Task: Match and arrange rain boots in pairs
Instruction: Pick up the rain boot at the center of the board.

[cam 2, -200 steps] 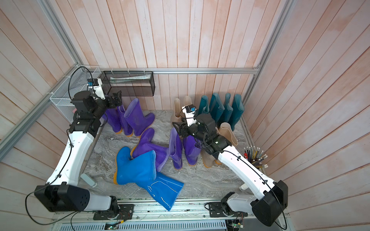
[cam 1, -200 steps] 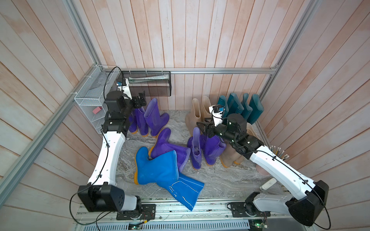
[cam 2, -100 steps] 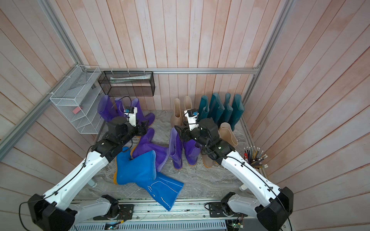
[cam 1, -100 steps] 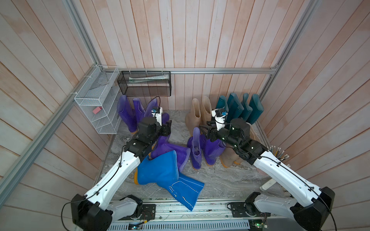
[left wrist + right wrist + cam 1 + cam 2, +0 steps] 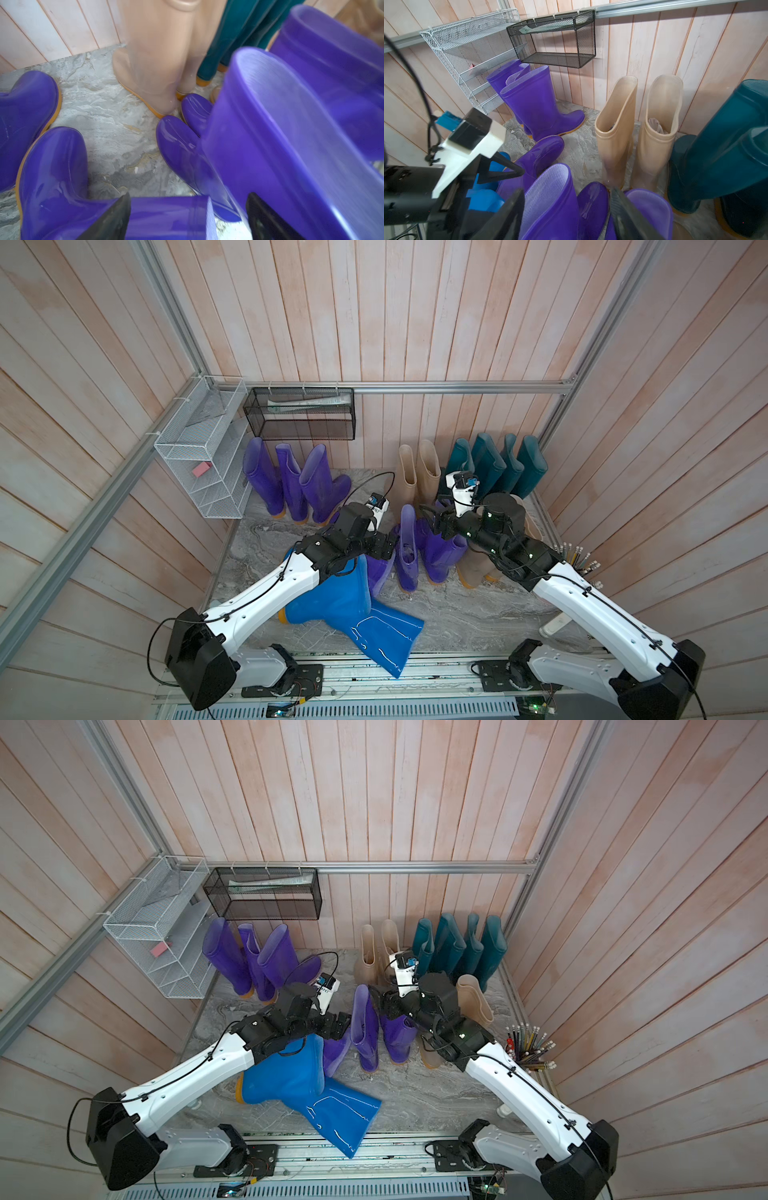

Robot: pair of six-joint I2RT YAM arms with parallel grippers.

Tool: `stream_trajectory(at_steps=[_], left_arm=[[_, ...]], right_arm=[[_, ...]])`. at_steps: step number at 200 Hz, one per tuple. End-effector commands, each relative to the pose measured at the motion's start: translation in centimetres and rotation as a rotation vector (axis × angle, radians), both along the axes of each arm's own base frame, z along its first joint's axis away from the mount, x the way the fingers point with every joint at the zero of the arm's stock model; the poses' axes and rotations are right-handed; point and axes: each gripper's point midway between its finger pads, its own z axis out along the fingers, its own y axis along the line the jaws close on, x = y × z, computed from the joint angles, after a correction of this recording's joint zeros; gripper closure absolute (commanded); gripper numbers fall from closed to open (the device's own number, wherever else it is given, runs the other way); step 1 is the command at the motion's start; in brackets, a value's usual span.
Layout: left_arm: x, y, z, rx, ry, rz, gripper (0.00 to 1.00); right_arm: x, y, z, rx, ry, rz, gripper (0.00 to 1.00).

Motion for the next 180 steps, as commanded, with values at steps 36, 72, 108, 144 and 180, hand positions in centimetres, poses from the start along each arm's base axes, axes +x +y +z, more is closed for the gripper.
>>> stream_trajectory(at_steps=[36,72,108,144,180], left_arm=[[-0.9,0.5,-5.0,0.15,0.079,0.037,0.14],[0.2,1.8,-6.6,0.22,0.053,0.112,0.31],[0.6,2.5,-6.6,0.239,0.023,0.144,0.67],[0.8,3.9,-5.9,0.265,-0.009,0.191,1.0],[1.2,5.2,-3.7,0.208,-0.038,0.219,1.0]], right_arm=[[0.7,0.0,-0.1,-0.045,-0.01,-0.019,0.32],[0.6,-0.2,0.1,-0.043,-0.012,-0.026,0.32],[0.4,-0.7,0.3,-0.042,-0.025,-0.032,0.31],[0.7,-0.3,1.4,-0.036,-0.04,-0.017,0.31],[0.8,0.2,1.8,-0.015,-0.041,0.001,0.31]])
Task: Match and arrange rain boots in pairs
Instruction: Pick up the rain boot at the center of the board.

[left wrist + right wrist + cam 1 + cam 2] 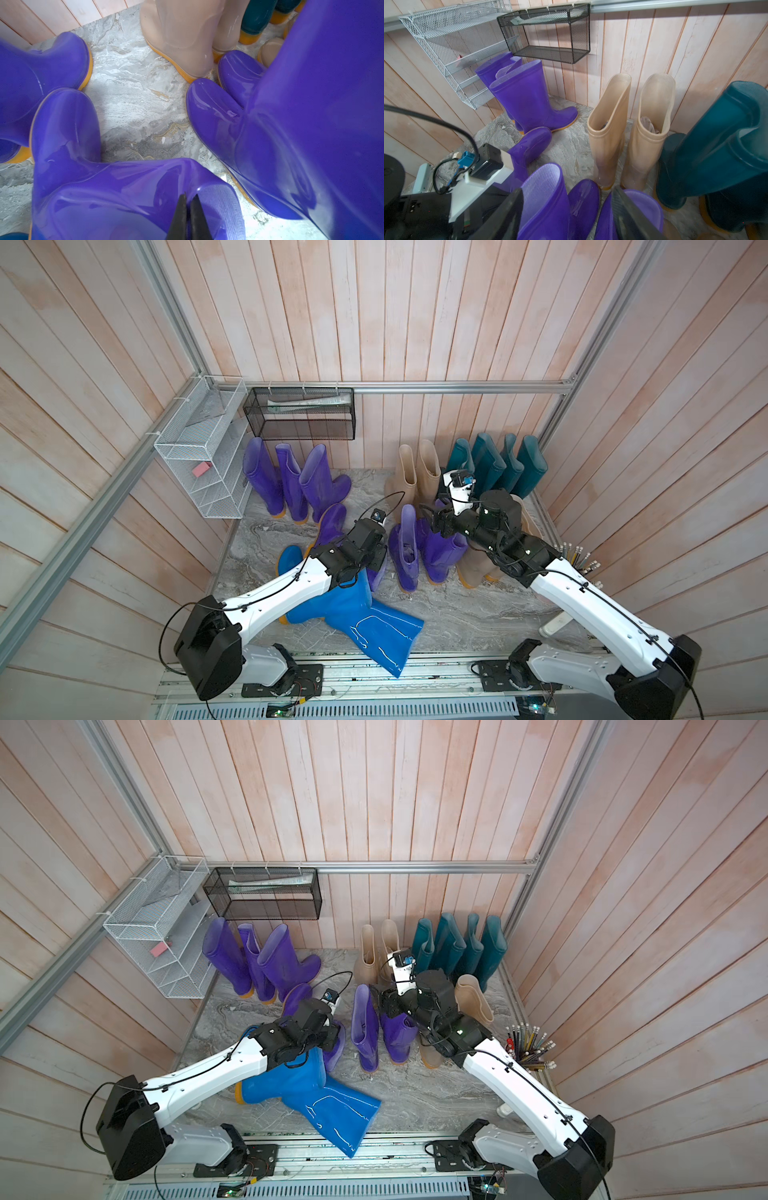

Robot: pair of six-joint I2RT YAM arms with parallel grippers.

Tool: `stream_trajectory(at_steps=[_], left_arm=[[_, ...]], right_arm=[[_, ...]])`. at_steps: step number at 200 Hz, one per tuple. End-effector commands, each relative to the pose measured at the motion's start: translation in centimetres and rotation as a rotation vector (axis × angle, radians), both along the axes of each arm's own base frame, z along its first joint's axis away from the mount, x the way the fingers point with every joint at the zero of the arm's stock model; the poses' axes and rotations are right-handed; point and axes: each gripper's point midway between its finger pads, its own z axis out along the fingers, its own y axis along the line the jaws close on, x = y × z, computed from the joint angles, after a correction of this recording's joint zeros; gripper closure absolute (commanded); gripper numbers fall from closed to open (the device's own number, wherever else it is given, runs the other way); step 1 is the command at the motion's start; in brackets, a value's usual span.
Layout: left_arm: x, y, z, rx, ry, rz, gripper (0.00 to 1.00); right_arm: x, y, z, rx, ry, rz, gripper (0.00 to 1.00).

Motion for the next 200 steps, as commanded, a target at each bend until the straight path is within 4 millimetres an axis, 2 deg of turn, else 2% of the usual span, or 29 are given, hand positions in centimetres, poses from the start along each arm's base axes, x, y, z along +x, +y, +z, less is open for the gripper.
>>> stream_trajectory(at_steps=[1,49,79,111,133,158,178,200], left_arm=[[0.7,2.3,1.8,-0.003,-0.05,0.064,1.0],[2.4,4.7,5.5,-0.102,-0.104,0.114,1.0],[3.5,5.6,7.0,-0.165,-0.124,0.125,1.0],[4.2,5.8,8.6,-0.178,-0.154,0.131,1.0],[4.7,5.7,10.7,-0.215,-0.18,0.108,1.0],[5.5,5.0,14.1,-0.25,-0.229,0.057,1.0],[6.6,4.4,16.7,-0.264,-0.276,0.025,1.0],[8.8,4.7,17.7,-0.272,-0.296,0.038,1.0]], right_arm=[[0.1,0.3,1.4,0.021,-0.027,0.017,0.31],[-0.2,1.0,2.4,0.057,-0.029,0.05,0.31],[-0.3,1.3,3.0,0.076,-0.027,0.068,0.33],[-0.4,1.4,3.1,0.084,-0.026,0.072,0.34],[-0.3,1.8,3.4,0.097,-0.024,0.09,0.34],[-0.4,3.2,4.1,0.116,-0.026,0.137,0.34],[-0.2,4.2,4.2,0.108,-0.029,0.153,0.34],[0.3,4.6,3.7,0.106,-0.027,0.155,0.34]])
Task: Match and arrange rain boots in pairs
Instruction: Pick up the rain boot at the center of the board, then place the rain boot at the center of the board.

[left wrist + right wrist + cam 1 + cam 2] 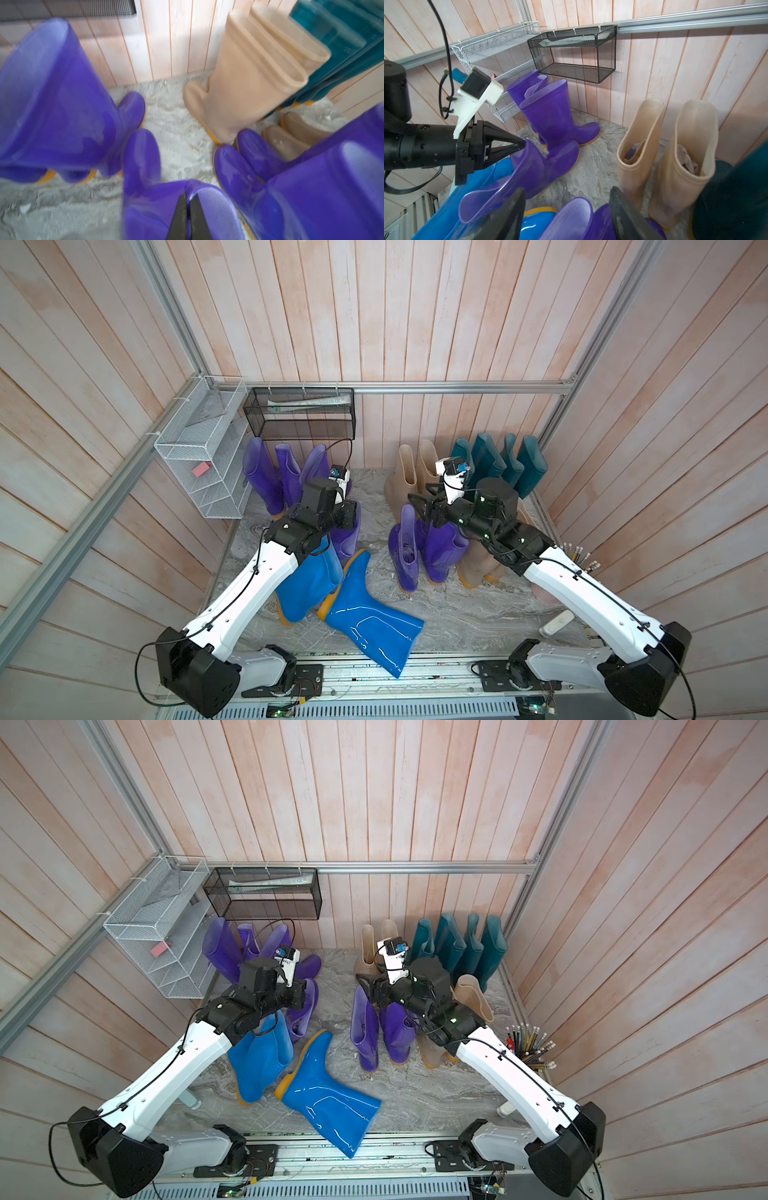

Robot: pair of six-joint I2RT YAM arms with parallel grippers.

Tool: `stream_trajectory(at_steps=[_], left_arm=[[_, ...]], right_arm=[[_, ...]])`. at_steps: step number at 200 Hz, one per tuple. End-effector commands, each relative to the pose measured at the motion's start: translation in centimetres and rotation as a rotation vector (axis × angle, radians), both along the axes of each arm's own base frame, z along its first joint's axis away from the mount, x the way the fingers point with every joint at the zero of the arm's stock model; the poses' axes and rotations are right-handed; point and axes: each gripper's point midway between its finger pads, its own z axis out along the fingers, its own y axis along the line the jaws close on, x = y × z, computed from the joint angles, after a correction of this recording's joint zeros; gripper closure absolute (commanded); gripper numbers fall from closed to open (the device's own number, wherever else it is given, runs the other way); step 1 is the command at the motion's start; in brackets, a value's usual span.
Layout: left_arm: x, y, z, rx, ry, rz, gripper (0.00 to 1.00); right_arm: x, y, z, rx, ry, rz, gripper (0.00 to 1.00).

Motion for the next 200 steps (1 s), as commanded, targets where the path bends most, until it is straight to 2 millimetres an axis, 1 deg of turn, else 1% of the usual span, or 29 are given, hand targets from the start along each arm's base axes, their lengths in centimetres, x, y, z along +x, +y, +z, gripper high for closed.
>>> stream_trajectory(at_steps=[1,27,40,53,71,96,121,136,146,168,184,200], left_arm=[[2.4,-1.0,5.2,-0.071,-0.147,-0.051,1.0],[5.3,-0.5,4.9,-0.082,-0.15,-0.03,1.0],[6.8,-0.2,4.5,-0.084,-0.139,-0.004,1.0],[7.8,-0.2,4.3,-0.1,-0.132,0.011,1.0],[8.4,-0.6,4.2,-0.132,-0.122,0.018,1.0],[8.5,-0.9,5.0,-0.177,-0.136,0.018,1.0],[9.6,-1.5,5.7,-0.212,-0.156,-0.007,1.0],[10.6,-2.2,6.0,-0.237,-0.174,-0.051,1.0],[11.2,-2.7,6.6,-0.242,-0.193,-0.081,1.0],[12.9,-3.4,6.8,-0.226,-0.203,-0.128,1.0],[14.2,-3.4,6.6,-0.204,-0.214,-0.124,1.0],[15.8,-2.7,6.1,-0.216,-0.211,-0.103,1.0]], right_arm=[[0.1,0.9,0.8,0.023,-0.016,0.027,0.34],[0.1,1.3,0.4,0.018,-0.003,0.043,0.34],[0.1,1.1,0.3,0.01,-0.005,0.039,0.34],[0.0,0.8,0.3,0.002,-0.011,0.027,0.34],[-0.2,0.1,0.1,-0.013,-0.013,0.01,0.34],[-0.4,-0.6,0.1,-0.017,-0.022,-0.01,0.33],[-0.4,-0.7,0.0,-0.016,-0.02,-0.011,0.34],[-0.3,-0.7,-0.3,-0.016,-0.015,-0.01,0.33],[-0.3,-0.6,-0.5,-0.018,-0.009,-0.008,0.34],[-0.4,-0.7,-0.6,-0.012,-0.009,-0.009,0.34],[-0.4,-0.9,-0.6,-0.012,-0.009,-0.014,0.34],[-0.4,-1.1,-0.9,-0.015,-0.004,-0.018,0.34]])
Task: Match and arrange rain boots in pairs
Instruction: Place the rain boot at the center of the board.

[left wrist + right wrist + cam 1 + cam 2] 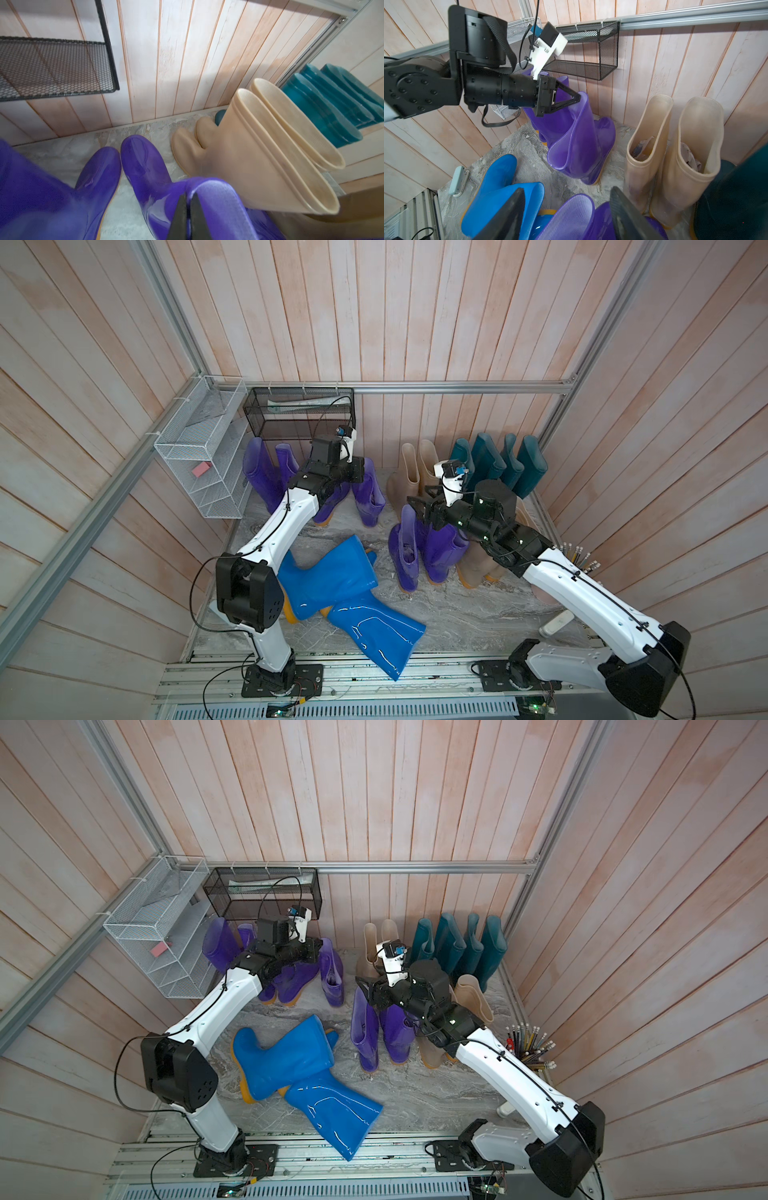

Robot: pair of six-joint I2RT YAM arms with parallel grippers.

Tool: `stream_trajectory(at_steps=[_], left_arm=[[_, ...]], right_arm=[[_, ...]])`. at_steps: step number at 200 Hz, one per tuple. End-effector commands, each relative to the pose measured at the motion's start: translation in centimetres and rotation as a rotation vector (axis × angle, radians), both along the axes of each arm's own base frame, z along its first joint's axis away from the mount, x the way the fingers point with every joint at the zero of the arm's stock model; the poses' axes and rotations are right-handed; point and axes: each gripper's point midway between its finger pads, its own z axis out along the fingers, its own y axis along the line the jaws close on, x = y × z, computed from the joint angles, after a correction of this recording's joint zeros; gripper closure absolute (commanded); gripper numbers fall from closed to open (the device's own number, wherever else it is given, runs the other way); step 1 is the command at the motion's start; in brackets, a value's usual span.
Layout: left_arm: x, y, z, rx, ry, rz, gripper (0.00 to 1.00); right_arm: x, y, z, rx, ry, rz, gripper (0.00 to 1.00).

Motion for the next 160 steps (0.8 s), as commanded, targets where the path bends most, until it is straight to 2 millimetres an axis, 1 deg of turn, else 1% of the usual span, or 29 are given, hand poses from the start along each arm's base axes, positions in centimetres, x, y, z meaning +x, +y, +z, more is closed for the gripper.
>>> stream_trajectory(at_steps=[1,16,34,53,68,89,118,120,127,130,133,144,160], left_arm=[[2.1,0.0,5.5,-0.058,-0.184,-0.028,1.0],[3.6,0.9,4.7,-0.085,-0.177,-0.012,1.0],[4.9,1.3,3.5,-0.117,-0.163,-0.021,1.0],[5.7,1.2,2.2,-0.133,-0.138,-0.02,1.0],[5.9,0.9,1.6,-0.155,-0.12,-0.027,1.0],[5.8,0.4,1.7,-0.207,-0.099,-0.034,1.0],[4.9,-1.1,3.0,-0.284,-0.089,-0.086,1.0],[4.8,-1.3,3.1,-0.286,-0.088,-0.088,0.99],[4.8,-1.4,3.2,-0.294,-0.089,-0.09,0.86],[4.8,-1.5,3.2,-0.298,-0.089,-0.094,0.78],[4.8,-1.5,3.1,-0.299,-0.088,-0.096,0.72],[5.0,-1.5,3.0,-0.298,-0.087,-0.099,0.55],[4.9,-1.5,2.7,-0.294,-0.079,-0.11,0.47]], right_arm=[[-0.1,-0.7,0.1,0.001,-0.011,-0.017,0.34],[-0.2,-0.9,-0.2,-0.004,-0.006,-0.022,0.34],[-0.4,-1.3,-0.4,-0.01,0.002,-0.029,0.34],[-0.6,-1.7,-0.3,-0.011,0.003,-0.039,0.34],[-0.7,-2.0,-0.3,-0.016,0.002,-0.048,0.33],[-0.7,-2.2,-0.3,-0.014,0.002,-0.056,0.34],[-0.4,-2.1,-0.7,-0.017,0.011,-0.058,0.33],[-0.4,-2.1,-0.7,-0.017,0.011,-0.058,0.34],[-0.4,-2.1,-0.7,-0.018,0.013,-0.059,0.34],[-0.3,-2.1,-0.7,-0.017,0.013,-0.06,0.34],[-0.3,-2.1,-0.7,-0.015,0.012,-0.059,0.34],[-0.4,-2.0,-0.6,-0.011,0.012,-0.055,0.33],[-0.5,-2.0,-0.5,-0.008,0.011,-0.054,0.33]])
